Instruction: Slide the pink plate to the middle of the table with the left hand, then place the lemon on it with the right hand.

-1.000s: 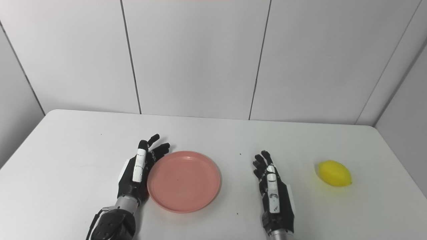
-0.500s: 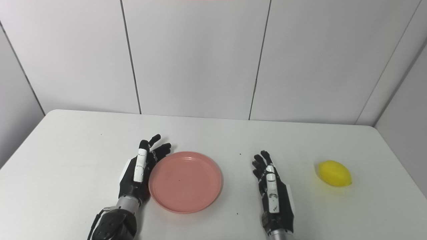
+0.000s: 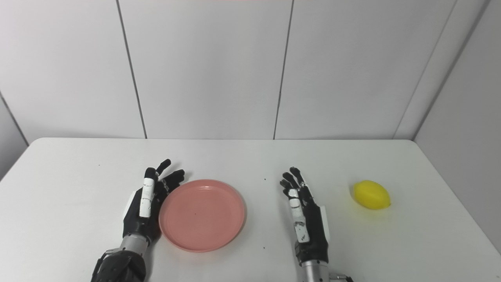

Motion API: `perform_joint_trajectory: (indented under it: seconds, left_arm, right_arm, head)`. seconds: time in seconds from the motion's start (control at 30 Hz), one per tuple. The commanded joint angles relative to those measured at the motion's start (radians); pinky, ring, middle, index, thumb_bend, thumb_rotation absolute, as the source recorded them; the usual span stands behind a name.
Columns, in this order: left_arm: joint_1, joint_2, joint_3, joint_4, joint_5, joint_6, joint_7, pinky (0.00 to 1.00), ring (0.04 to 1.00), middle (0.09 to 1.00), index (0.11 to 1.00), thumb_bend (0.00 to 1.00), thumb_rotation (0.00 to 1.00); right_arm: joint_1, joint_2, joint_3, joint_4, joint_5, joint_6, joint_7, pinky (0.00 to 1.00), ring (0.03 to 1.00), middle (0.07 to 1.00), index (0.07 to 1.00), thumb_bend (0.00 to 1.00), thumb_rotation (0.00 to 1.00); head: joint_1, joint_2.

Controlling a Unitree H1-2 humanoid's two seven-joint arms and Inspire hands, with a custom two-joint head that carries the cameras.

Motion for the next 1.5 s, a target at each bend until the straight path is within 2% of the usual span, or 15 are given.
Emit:
perform_joint_trajectory:
  seconds: [0.0,0.03,0.23,0.43,0.67,0.77,0.93,1.13,1.3,1.47]
  left_arm:
    - [0.006,0.009,0.012,0.048,-0.018,0.015,-0.006,0.91,0.827,0.766,0.872,0.88,0.88]
    - [0.003,0.012,0.016,0.055,-0.022,0.014,-0.01,0.9,0.828,0.769,0.873,0.89,0.88]
    - [-0.012,0.025,0.025,0.076,-0.034,0.008,-0.031,0.9,0.836,0.786,0.885,0.91,0.89]
    - [-0.013,0.025,0.031,0.077,-0.029,0.003,-0.036,0.93,0.841,0.797,0.876,0.88,0.91]
    - [-0.011,0.028,0.028,0.082,-0.025,-0.013,-0.041,0.92,0.852,0.814,0.888,0.85,0.94]
    - [-0.012,0.028,0.03,0.087,-0.025,-0.018,-0.043,0.93,0.852,0.811,0.887,0.85,0.94]
    - [-0.01,0.028,0.029,0.085,-0.026,-0.017,-0.046,0.91,0.84,0.801,0.891,0.86,0.94]
    - [-0.007,0.026,0.031,0.078,-0.029,-0.011,-0.045,0.91,0.836,0.795,0.882,0.87,0.93]
    - [-0.006,0.026,0.029,0.081,-0.025,-0.012,-0.043,0.91,0.84,0.801,0.889,0.86,0.94]
    - [-0.006,0.021,0.029,0.072,-0.032,-0.006,-0.045,0.9,0.832,0.782,0.878,0.87,0.93]
  right_arm:
    - [0.04,0.014,-0.003,0.085,-0.026,-0.057,-0.026,0.83,0.818,0.825,0.87,0.71,0.86]
    - [0.034,0.017,-0.004,0.09,-0.028,-0.067,-0.032,0.82,0.812,0.818,0.865,0.71,0.86]
    - [0.01,0.022,-0.01,0.116,-0.034,-0.11,-0.056,0.77,0.784,0.797,0.824,0.69,0.86]
    - [-0.001,0.023,-0.02,0.113,-0.016,-0.117,-0.058,0.76,0.78,0.789,0.816,0.69,0.83]
    - [-0.01,0.01,-0.043,0.044,-0.08,-0.109,-0.11,0.73,0.761,0.763,0.754,0.67,0.83]
    - [-0.022,-0.015,-0.059,-0.008,-0.17,-0.099,-0.158,0.69,0.721,0.737,0.728,0.69,0.86]
    - [-0.051,-0.072,-0.089,-0.07,-0.228,-0.083,-0.175,0.62,0.67,0.696,0.704,0.7,0.88]
    - [-0.088,-0.126,-0.124,-0.144,-0.215,-0.001,-0.157,0.62,0.645,0.661,0.697,0.72,0.89]
    - [-0.125,-0.181,-0.146,-0.191,-0.289,0.063,-0.169,0.6,0.62,0.615,0.684,0.73,0.89]
    - [-0.161,-0.24,-0.15,-0.209,-0.328,0.087,-0.152,0.58,0.621,0.603,0.651,0.72,0.88]
  head:
    - [0.0,-0.001]
    - [-0.028,-0.006]
    - [-0.087,-0.021]
    - [-0.099,-0.023]
    - [-0.109,-0.026]
    - [-0.109,-0.029]
    - [-0.109,-0.026]
    - [-0.107,-0.024]
    - [-0.108,-0.025]
    - [-0.112,-0.028]
